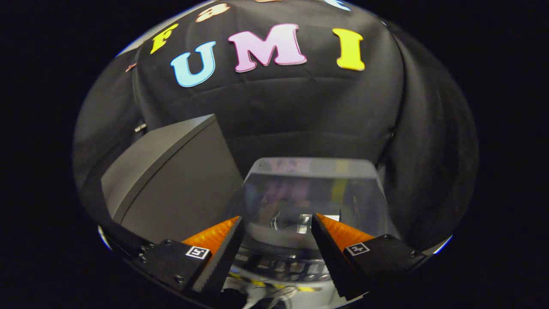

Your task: Put the clothes into the washing machine and then close the washing machine lid.

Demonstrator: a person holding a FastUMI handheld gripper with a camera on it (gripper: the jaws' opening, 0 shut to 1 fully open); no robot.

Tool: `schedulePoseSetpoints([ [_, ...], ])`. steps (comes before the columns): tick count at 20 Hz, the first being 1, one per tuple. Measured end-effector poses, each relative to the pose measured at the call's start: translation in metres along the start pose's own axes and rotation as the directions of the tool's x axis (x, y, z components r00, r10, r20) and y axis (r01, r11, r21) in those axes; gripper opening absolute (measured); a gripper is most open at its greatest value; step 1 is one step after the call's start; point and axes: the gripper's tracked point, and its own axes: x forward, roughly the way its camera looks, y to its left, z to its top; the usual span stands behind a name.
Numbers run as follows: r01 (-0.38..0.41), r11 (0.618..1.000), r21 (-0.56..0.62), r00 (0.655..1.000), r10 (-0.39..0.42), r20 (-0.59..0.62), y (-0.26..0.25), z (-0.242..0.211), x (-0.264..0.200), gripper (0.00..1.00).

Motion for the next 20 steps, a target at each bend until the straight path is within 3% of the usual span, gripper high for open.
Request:
schedulePoseSetpoints([
  [11, 0.039, 0.999, -0.035, 0.999, -0.038, 0.007, -0.003, -0.013, -0.007, 0.98],
  [20, 0.106, 0.993, -0.043, 0.987, -0.1, 0.129, 0.024, 0.046, -0.014, 0.99],
])
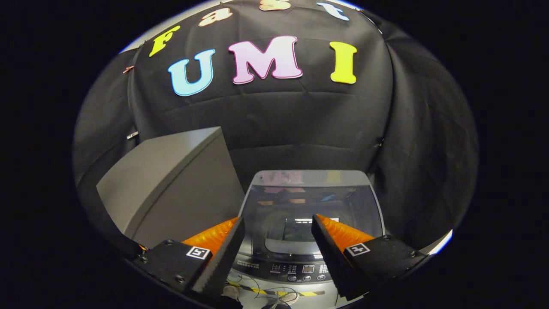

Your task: Put the clothes into the washing machine and then close the washing machine lid.

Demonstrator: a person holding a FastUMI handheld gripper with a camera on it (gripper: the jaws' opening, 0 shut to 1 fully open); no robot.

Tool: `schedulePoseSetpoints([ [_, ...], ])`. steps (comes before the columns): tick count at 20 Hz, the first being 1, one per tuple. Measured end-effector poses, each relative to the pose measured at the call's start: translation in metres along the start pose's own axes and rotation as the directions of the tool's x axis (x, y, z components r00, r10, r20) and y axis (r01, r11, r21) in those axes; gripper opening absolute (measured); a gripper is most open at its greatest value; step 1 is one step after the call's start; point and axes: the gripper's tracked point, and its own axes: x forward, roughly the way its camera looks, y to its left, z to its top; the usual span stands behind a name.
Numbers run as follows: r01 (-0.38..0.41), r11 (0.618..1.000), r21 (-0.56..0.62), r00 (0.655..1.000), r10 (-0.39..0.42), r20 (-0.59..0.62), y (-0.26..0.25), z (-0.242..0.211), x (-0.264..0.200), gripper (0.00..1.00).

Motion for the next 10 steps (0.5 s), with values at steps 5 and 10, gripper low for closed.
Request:
schedulePoseSetpoints([
  [5, 0.02, 1.0, -0.009, 0.992, -0.019, 0.121, 0.033, 0.057, -0.013, 0.98],
  [10, 0.028, 1.0, 0.001, 0.969, -0.028, 0.246, 0.074, 0.112, -0.033, 0.98],
])
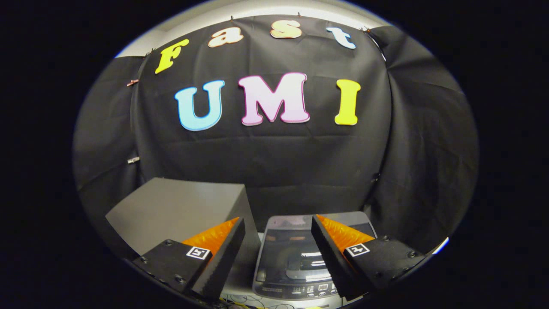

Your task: Put the clothes into the washing machine and then close the washing machine lid.

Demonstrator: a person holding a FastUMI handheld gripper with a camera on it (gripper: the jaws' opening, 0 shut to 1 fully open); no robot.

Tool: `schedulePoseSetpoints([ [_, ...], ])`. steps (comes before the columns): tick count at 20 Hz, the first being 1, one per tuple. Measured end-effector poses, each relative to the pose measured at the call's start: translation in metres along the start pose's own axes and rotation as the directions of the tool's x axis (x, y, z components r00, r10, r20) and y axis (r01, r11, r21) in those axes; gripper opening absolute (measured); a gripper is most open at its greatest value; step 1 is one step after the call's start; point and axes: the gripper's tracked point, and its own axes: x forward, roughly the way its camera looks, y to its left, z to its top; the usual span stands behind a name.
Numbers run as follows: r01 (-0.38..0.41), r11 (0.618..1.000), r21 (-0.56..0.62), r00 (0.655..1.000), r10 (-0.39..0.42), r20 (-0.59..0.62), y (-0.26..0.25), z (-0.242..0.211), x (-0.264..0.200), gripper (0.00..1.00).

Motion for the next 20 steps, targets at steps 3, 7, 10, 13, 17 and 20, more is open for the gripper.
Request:
schedulePoseSetpoints([
  [3, -0.004, 1.0, 0.014, 0.998, 0.003, 0.057, 0.03, 0.025, -0.009, 0.98],
  [7, -0.019, 1.0, -0.023, 0.991, 0.022, 0.135, 0.081, 0.055, -0.025, 0.98],
  [10, -0.069, 0.995, -0.073, 0.978, 0.082, 0.194, 0.134, 0.069, -0.035, 0.98],
  [13, -0.132, 0.987, -0.089, 0.965, 0.148, 0.215, 0.194, 0.073, -0.049, 0.98],
  [17, -0.185, 0.98, -0.07, 0.961, 0.196, 0.195, 0.242, 0.061, -0.06, 0.98],
  [20, -0.189, 0.98, -0.065, 0.965, 0.198, 0.174, 0.254, 0.051, -0.064, 0.98],
])
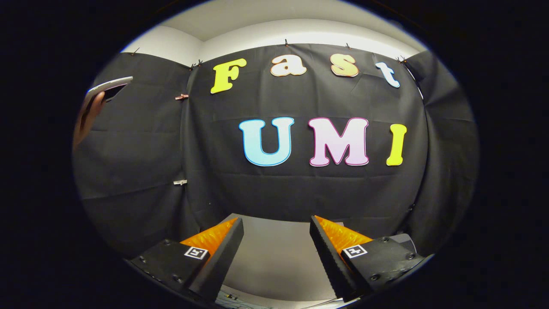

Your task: Put the clothes into the washing machine and then close the washing machine lid.

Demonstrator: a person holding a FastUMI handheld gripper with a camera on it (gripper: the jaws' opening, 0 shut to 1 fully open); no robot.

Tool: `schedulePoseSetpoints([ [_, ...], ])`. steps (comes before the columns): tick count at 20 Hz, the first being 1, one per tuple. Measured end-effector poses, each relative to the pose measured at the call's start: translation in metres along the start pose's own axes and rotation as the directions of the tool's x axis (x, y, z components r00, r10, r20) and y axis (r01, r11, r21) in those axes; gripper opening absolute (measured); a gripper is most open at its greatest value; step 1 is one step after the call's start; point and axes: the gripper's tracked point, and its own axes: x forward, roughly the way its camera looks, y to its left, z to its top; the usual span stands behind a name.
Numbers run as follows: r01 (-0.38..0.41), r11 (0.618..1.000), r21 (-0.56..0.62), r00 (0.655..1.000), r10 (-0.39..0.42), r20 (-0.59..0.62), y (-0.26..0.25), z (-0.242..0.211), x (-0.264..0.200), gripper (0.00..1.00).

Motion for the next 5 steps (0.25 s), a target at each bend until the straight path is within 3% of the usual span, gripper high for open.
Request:
schedulePoseSetpoints([
  [5, 0.026, 0.999, 0.038, 1.0, -0.026, -0.001, 0.0098, -0.0099, -0.0041, 0.98],
])
